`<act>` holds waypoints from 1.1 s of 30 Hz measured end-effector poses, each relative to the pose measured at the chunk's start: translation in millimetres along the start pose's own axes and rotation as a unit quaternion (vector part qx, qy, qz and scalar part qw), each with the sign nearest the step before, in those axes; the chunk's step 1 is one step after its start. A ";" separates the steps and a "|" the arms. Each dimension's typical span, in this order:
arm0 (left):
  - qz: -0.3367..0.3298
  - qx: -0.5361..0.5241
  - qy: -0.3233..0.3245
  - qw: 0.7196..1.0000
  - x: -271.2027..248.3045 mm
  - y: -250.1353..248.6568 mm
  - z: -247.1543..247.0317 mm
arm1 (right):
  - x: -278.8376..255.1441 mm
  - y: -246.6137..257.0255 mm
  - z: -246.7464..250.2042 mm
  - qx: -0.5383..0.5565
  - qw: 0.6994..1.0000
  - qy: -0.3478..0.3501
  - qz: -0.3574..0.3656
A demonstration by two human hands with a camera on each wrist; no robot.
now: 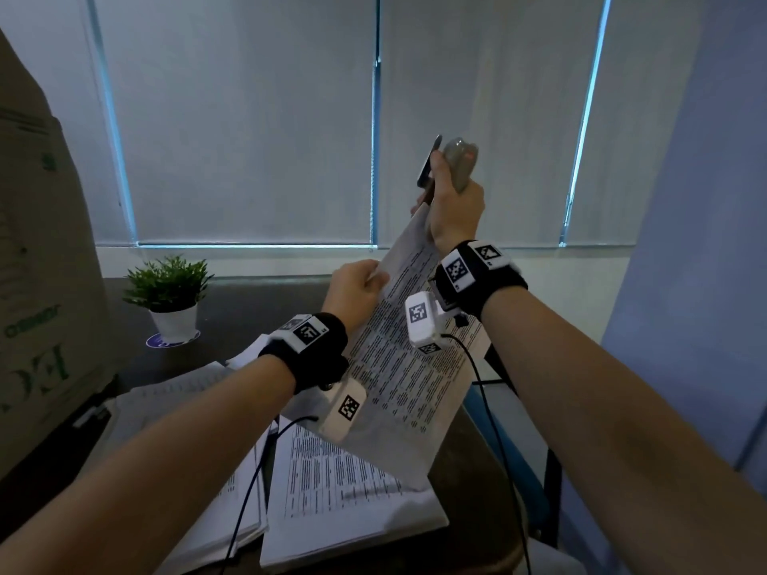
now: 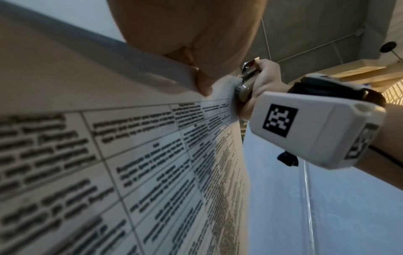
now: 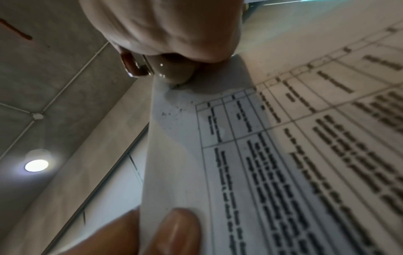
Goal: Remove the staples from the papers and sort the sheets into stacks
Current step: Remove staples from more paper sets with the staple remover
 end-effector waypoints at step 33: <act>0.432 0.165 -0.026 0.886 -63.1 272.2 168.4 | -158.2 -232.3 -39.0 0.016 0.900 0.020 -0.434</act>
Point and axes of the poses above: each hand's wrist, its own x-axis towards the middle knuckle, its own z-axis out of the back of the hand, y = z × x, the point moved 9 cm from there along x, towards the middle knuckle, and after that the axes turned 4 degrees about z, right-handed, at the moved point
